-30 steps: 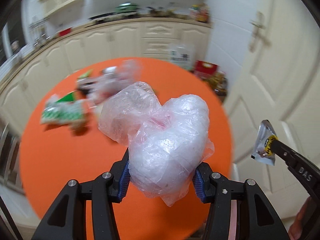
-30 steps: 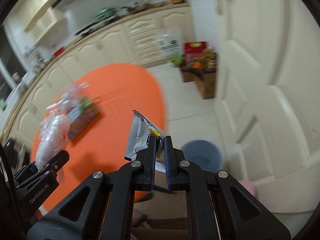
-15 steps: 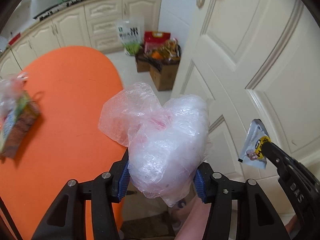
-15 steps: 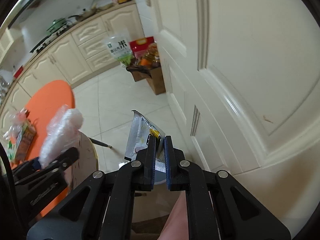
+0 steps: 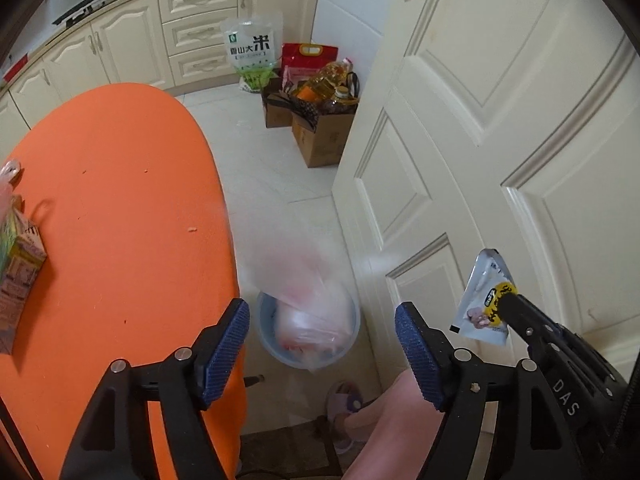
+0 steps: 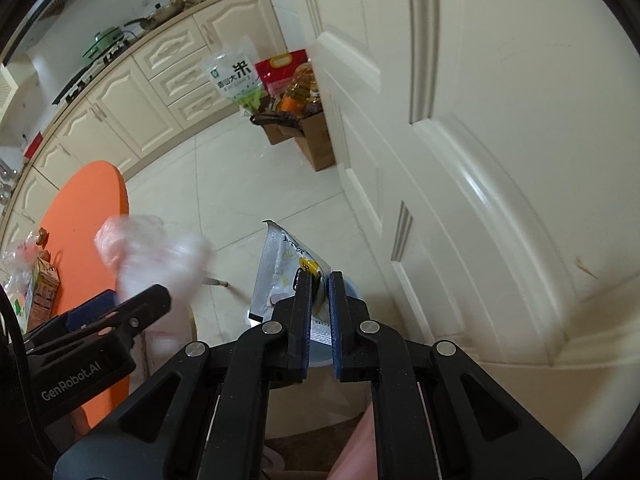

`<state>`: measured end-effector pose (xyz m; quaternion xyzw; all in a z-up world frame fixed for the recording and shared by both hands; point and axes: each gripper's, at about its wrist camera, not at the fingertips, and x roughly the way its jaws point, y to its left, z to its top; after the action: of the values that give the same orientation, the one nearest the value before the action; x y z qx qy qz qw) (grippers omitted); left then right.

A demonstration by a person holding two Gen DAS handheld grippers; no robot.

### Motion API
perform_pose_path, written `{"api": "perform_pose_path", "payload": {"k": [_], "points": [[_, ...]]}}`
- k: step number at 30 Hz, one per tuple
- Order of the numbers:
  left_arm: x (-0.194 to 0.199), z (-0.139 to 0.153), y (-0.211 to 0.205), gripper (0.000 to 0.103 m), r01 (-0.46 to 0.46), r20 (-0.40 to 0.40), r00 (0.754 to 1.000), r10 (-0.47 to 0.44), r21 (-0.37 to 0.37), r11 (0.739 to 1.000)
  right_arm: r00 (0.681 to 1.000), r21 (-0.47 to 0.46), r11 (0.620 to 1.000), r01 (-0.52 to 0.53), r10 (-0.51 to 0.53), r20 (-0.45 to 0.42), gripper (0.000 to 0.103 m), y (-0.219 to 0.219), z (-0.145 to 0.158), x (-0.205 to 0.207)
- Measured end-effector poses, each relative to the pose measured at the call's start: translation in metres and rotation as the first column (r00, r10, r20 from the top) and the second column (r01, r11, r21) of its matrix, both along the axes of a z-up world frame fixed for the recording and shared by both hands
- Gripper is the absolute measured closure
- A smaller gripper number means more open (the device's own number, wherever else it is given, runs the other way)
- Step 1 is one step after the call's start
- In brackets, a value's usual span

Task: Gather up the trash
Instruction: 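Open the left tool over the wastebasket while the right tool releases the packet into it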

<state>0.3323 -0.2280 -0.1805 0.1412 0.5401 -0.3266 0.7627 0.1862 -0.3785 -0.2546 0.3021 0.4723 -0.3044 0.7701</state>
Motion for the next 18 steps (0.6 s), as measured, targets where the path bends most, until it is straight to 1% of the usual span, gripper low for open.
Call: {"api": "perform_pose_path", "payload": {"k": [4, 5, 6, 8, 10, 14, 15, 18], "points": [[-0.003, -0.001, -0.004, 0.032, 0.004, 0.006, 1.000, -0.004, -0.002, 1.000, 1.000, -0.006, 1.000, 0.003, -0.003, -0.009, 0.095, -0.003, 0.000, -0.001], [-0.012, 0.000, 0.000, 0.032, 0.003, 0.007, 1.000, -0.003, -0.008, 1.000, 1.000, -0.003, 1.000, 0.003, -0.003, -0.009, 0.095, -0.004, 0.000, -0.001], [-0.011, 0.003, 0.001, 0.032, -0.003, 0.012, 1.000, 0.003, -0.011, 1.000, 1.000, -0.001, 1.000, 0.001, -0.001, -0.010, 0.095, -0.004, 0.000, 0.000], [-0.021, 0.012, 0.009, 0.032, -0.020, 0.039, 0.999, 0.021, -0.009, 1.000, 1.000, 0.005, 1.000, -0.008, 0.008, -0.013, 0.095, -0.003, -0.001, 0.001], [-0.021, 0.018, 0.015, 0.032, -0.036, 0.061, 0.997, 0.036, -0.009, 0.999, 1.000, 0.016, 1.000, -0.021, 0.021, -0.007, 0.095, -0.001, -0.002, 0.004], [-0.029, 0.026, 0.028, 0.032, -0.044, 0.052, 0.998, 0.047, -0.042, 0.998, 0.998, 0.025, 0.998, -0.058, 0.057, 0.013, 0.094, 0.008, 0.001, 0.012], [-0.030, 0.029, 0.034, 0.032, -0.052, 0.057, 0.997, 0.054, -0.046, 0.998, 0.998, 0.035, 0.997, -0.065, 0.065, 0.023, 0.091, 0.009, 0.001, 0.014], [-0.033, 0.039, 0.050, 0.031, -0.080, 0.088, 0.993, 0.084, -0.052, 0.995, 0.997, 0.048, 0.996, -0.080, 0.078, 0.027, 0.090, 0.015, 0.001, 0.018]]}}
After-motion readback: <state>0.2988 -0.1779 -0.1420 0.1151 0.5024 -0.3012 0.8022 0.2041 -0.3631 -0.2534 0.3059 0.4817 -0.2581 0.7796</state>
